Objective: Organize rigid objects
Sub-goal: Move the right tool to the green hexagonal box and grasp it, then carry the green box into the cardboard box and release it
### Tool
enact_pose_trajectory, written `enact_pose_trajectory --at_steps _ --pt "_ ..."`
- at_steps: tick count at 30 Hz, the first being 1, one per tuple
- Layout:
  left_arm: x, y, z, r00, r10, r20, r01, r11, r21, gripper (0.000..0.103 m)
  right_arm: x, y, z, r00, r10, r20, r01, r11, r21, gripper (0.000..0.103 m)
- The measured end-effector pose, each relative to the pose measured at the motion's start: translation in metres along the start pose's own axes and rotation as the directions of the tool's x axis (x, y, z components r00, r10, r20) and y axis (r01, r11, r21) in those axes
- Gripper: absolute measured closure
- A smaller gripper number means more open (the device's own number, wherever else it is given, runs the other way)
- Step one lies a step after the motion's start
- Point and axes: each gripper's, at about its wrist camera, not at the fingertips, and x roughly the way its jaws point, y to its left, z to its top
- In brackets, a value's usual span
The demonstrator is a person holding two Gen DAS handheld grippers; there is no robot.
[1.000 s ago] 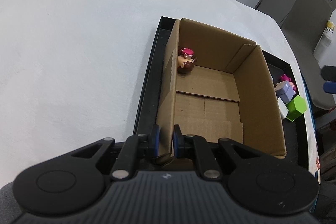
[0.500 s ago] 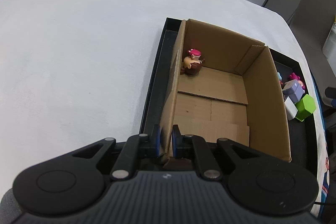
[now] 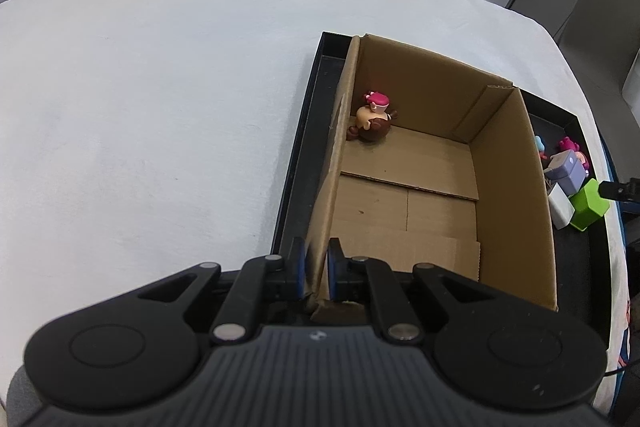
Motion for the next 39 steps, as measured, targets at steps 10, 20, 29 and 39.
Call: enact_pose_trajectory --at_steps 10,20,29,39 --pt "0.001 0.000 0.000 1.000 0.004 0.000 -0.004 1.000 0.004 0.093 0.025 0.006 -0.004 0.996 -0.087 -0.020 0.086 0.995 -0.042 0.041" --pt "0.000 0.000 0.001 1.000 -0.001 0.001 0.001 1.000 -0.012 0.093 0.012 -0.001 -0.001 0.999 -0.043 -0.012 0.043 0.999 -0.012 0.055" --pt "-0.003 -0.001 -0.001 1.000 -0.012 0.001 0.012 1.000 -0.010 0.093 -0.014 0.000 0.001 1.000 0.018 0.014 -0.018 1.000 0.019 0.055" --pt "-0.004 0.002 -0.003 0.999 -0.037 0.003 0.037 0.999 -0.015 0.093 -0.041 0.018 0.013 0.997 0.063 0.040 -0.063 0.998 0.013 0.055"
